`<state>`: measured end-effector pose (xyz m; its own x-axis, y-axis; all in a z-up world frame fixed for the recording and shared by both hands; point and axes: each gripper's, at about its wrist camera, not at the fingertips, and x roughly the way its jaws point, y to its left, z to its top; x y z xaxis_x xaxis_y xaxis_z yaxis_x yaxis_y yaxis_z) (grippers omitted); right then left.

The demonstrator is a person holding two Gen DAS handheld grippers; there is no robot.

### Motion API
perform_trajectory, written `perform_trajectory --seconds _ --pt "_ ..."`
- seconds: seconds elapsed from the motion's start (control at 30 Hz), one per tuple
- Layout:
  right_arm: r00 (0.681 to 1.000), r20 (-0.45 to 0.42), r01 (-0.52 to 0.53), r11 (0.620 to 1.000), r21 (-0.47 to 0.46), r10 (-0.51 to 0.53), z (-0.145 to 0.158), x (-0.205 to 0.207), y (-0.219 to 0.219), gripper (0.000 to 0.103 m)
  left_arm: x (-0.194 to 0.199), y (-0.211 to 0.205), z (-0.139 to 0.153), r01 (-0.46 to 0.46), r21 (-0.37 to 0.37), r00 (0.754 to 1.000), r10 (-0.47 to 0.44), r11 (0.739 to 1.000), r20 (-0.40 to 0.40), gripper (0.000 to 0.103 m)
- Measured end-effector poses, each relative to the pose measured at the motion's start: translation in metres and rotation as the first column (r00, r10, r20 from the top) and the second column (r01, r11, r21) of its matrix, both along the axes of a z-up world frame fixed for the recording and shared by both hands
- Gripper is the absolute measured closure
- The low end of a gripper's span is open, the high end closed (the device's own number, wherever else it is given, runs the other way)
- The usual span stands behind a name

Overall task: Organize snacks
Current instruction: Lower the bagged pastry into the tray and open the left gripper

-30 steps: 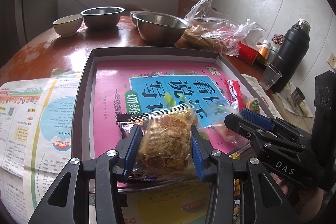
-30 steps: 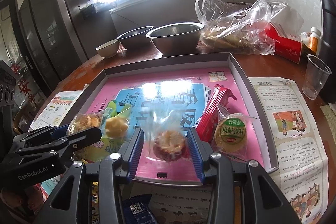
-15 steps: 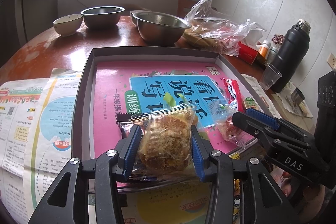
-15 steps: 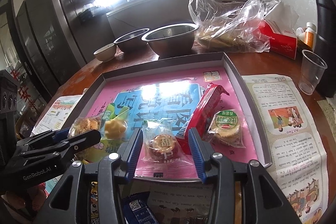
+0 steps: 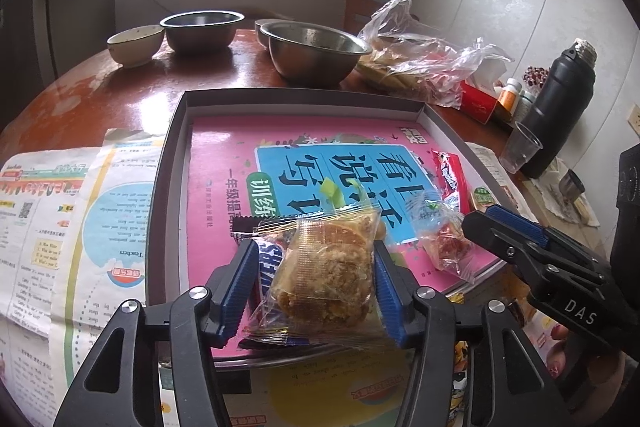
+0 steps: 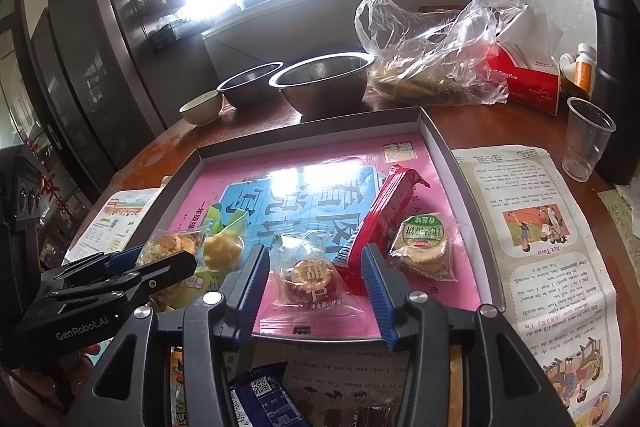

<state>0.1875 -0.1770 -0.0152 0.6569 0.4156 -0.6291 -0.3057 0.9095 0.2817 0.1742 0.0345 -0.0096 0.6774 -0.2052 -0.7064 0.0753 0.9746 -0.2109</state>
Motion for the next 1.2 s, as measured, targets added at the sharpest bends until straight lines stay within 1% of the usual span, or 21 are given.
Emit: perform_trajectory --seconds 0.17,0.3,0.53,0.63,0.77,1.2 --pt "1.000 0.003 0.007 1.000 0.006 -0.007 0.002 -0.002 -0.003 0.051 -0.001 0.002 0.002 -0.003 -0.006 1.000 0.003 1.000 0.003 0.041" --pt "1.000 0.009 0.019 1.000 0.006 -0.019 0.004 -0.002 -0.005 0.051 -0.001 0.004 0.003 -0.007 -0.011 1.000 0.007 1.000 0.004 0.036" --pt "0.999 0.010 0.032 0.999 0.015 -0.032 0.005 -0.003 -0.009 0.049 -0.002 0.007 0.006 -0.024 -0.008 1.000 0.024 1.000 0.007 0.031" --pt "0.999 0.010 0.038 0.999 0.015 -0.038 0.006 -0.004 -0.010 0.048 -0.003 0.009 0.008 -0.029 -0.010 0.999 0.029 1.000 0.014 0.030" --pt "0.999 0.016 0.048 0.999 0.020 -0.049 0.007 -0.005 -0.012 0.044 -0.007 0.011 0.015 -0.041 -0.003 0.998 0.041 0.999 0.042 0.028" --pt "0.996 0.047 0.077 0.997 0.020 -0.078 0.017 -0.012 -0.018 0.037 -0.017 0.020 0.032 -0.066 -0.033 0.994 0.069 0.997 0.086 0.026"
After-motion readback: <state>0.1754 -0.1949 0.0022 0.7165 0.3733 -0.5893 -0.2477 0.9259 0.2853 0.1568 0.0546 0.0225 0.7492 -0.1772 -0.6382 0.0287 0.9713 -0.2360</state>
